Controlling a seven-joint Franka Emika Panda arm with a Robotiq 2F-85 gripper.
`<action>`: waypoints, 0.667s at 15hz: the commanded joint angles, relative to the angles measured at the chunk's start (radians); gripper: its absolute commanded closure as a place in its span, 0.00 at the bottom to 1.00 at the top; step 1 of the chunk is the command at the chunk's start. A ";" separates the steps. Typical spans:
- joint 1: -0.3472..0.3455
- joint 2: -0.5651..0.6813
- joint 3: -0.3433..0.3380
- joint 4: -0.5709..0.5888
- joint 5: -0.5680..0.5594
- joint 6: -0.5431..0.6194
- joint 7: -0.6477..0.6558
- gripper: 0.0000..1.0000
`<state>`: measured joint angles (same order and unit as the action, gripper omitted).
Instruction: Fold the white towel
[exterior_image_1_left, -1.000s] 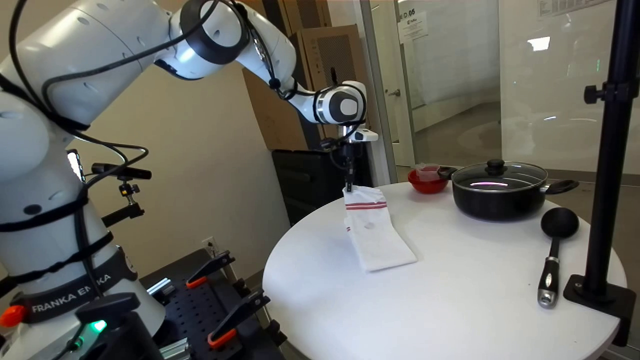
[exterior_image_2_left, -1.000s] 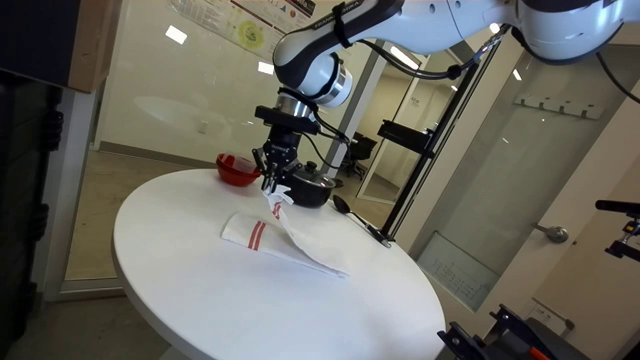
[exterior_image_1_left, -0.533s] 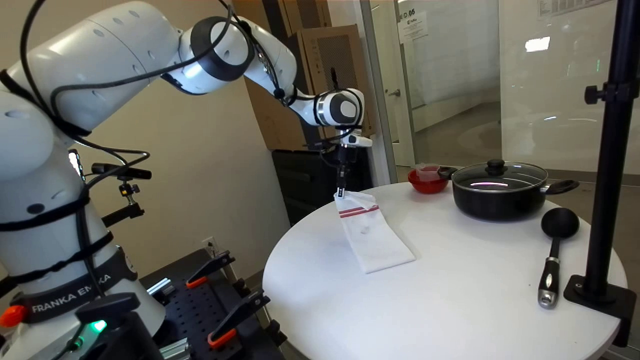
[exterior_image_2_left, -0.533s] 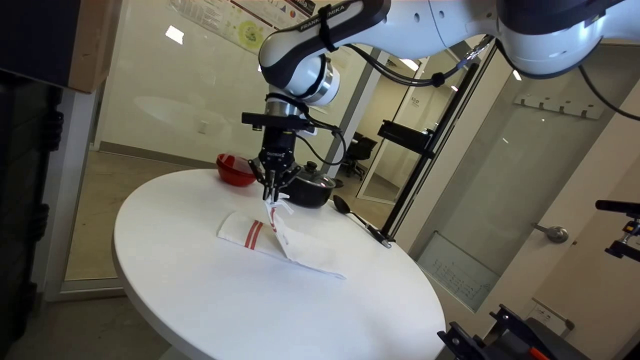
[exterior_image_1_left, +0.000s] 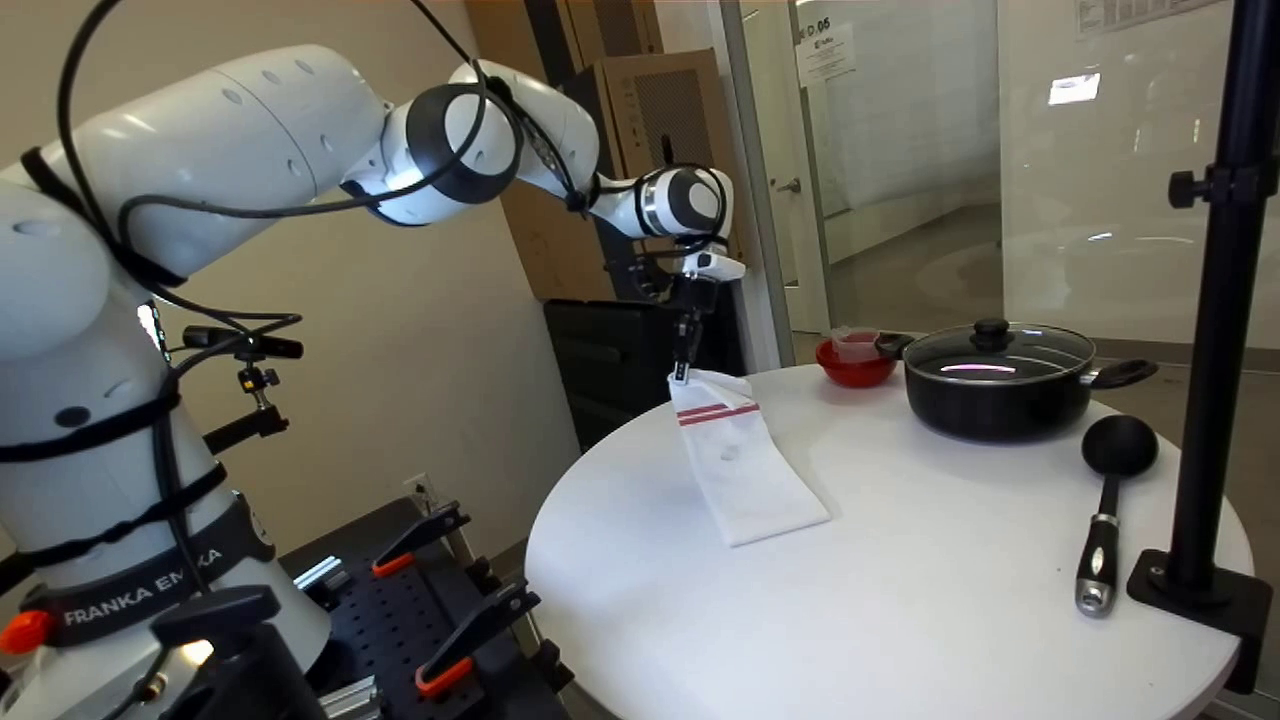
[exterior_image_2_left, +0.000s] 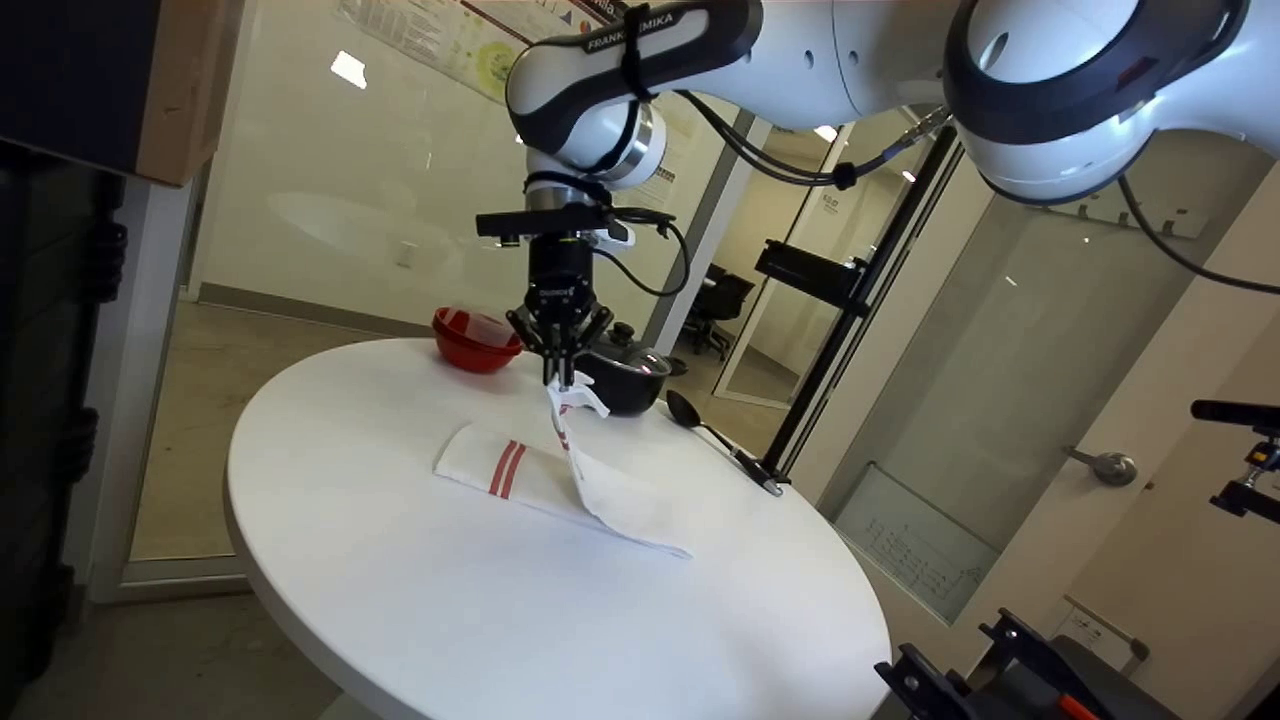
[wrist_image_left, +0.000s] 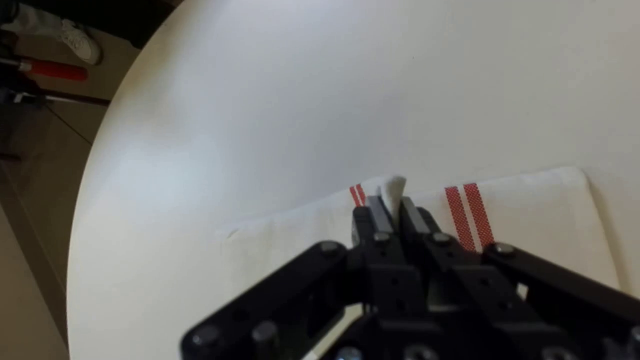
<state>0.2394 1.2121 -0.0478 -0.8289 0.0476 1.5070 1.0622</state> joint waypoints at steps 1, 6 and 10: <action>0.027 0.036 -0.027 0.109 -0.064 0.043 -0.012 0.98; 0.063 0.059 -0.067 0.119 -0.180 0.206 -0.010 0.98; 0.077 0.108 -0.072 0.106 -0.226 0.309 -0.025 0.98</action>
<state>0.2994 1.2610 -0.1032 -0.7590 -0.1422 1.7609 1.0597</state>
